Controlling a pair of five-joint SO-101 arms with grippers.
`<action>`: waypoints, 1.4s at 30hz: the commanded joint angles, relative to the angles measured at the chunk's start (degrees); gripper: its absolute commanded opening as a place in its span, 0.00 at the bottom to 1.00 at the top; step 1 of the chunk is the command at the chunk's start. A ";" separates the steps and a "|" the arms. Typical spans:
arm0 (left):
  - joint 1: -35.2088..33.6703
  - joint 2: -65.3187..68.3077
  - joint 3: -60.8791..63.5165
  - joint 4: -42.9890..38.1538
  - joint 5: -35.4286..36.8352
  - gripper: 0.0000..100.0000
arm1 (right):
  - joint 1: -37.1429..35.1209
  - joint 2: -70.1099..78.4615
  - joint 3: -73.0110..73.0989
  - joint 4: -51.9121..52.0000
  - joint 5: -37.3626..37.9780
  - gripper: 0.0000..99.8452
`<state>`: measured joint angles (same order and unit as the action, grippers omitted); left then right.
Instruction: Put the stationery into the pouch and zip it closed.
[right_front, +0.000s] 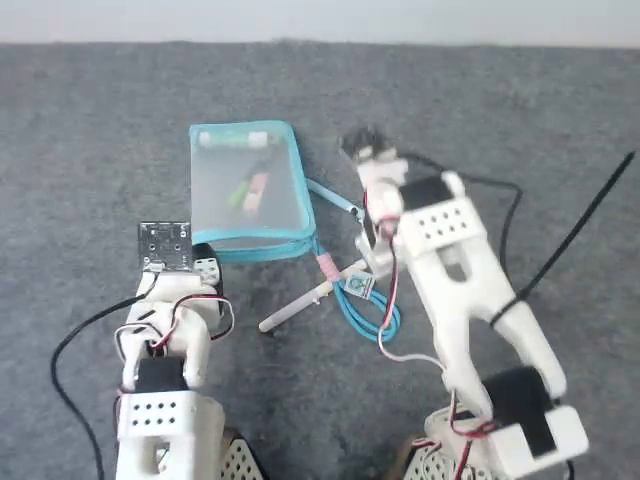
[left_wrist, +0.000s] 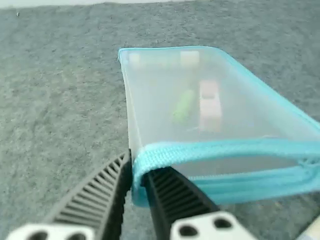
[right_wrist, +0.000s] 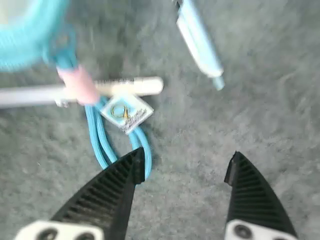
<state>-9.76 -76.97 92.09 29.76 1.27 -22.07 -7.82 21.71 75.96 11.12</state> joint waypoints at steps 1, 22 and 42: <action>0.26 -0.97 -3.74 -2.20 0.97 0.01 | -0.57 -4.53 8.18 -6.46 1.49 0.25; 3.87 -0.97 -3.56 -0.97 0.97 0.01 | -0.31 17.01 -19.96 -4.18 4.92 0.25; 4.31 -0.97 -3.65 -1.05 0.97 0.01 | 6.20 40.31 -33.76 -7.52 22.33 0.11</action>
<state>-5.89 -76.97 92.09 29.76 1.45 -16.26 32.70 -9.41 69.45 32.84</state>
